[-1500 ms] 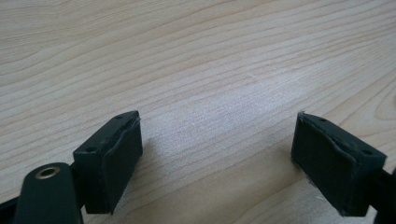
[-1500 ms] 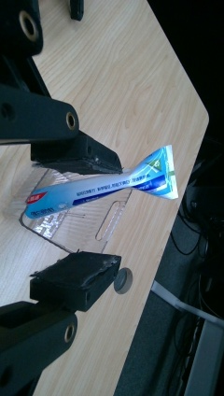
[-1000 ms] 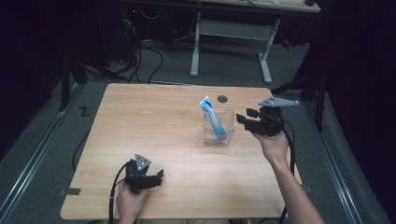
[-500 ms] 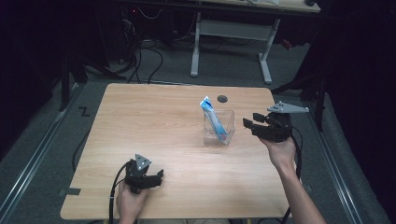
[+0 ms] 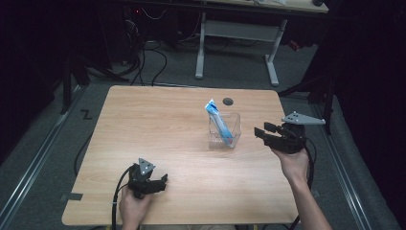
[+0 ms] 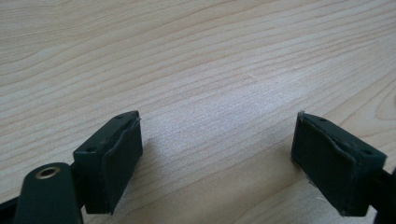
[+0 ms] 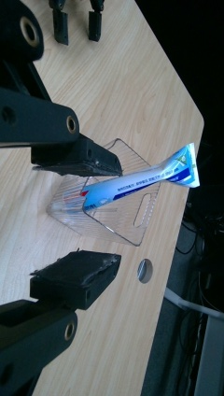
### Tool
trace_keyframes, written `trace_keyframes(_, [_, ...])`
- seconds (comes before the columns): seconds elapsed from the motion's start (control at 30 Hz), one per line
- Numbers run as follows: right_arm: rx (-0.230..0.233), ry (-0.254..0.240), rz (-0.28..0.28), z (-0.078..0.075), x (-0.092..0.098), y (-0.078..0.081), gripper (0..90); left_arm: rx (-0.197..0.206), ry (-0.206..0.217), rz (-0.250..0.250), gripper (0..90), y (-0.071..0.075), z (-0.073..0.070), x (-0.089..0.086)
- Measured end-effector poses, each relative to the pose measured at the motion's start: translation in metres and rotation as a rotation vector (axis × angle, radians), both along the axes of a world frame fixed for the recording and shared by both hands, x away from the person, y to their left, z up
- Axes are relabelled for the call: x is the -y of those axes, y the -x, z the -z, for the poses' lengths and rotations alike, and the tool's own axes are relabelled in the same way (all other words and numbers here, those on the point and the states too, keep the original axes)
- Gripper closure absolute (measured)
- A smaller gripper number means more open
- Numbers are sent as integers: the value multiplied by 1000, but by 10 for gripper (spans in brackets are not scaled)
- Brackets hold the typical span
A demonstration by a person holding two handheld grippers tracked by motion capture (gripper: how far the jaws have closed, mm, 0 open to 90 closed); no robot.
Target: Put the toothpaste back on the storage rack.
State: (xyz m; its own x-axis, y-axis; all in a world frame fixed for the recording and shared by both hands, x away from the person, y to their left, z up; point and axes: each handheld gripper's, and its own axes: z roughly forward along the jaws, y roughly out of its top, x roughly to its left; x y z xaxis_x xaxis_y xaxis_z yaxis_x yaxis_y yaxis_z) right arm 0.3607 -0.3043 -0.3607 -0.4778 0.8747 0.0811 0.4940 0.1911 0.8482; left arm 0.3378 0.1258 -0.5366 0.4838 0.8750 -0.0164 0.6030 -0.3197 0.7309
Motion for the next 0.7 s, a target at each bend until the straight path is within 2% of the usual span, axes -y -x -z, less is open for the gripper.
trace_keyframes(0.7, [-21, -24, 21, 16, 14, 12, 516, 0, 0, 0, 167, 0, 0, 0])
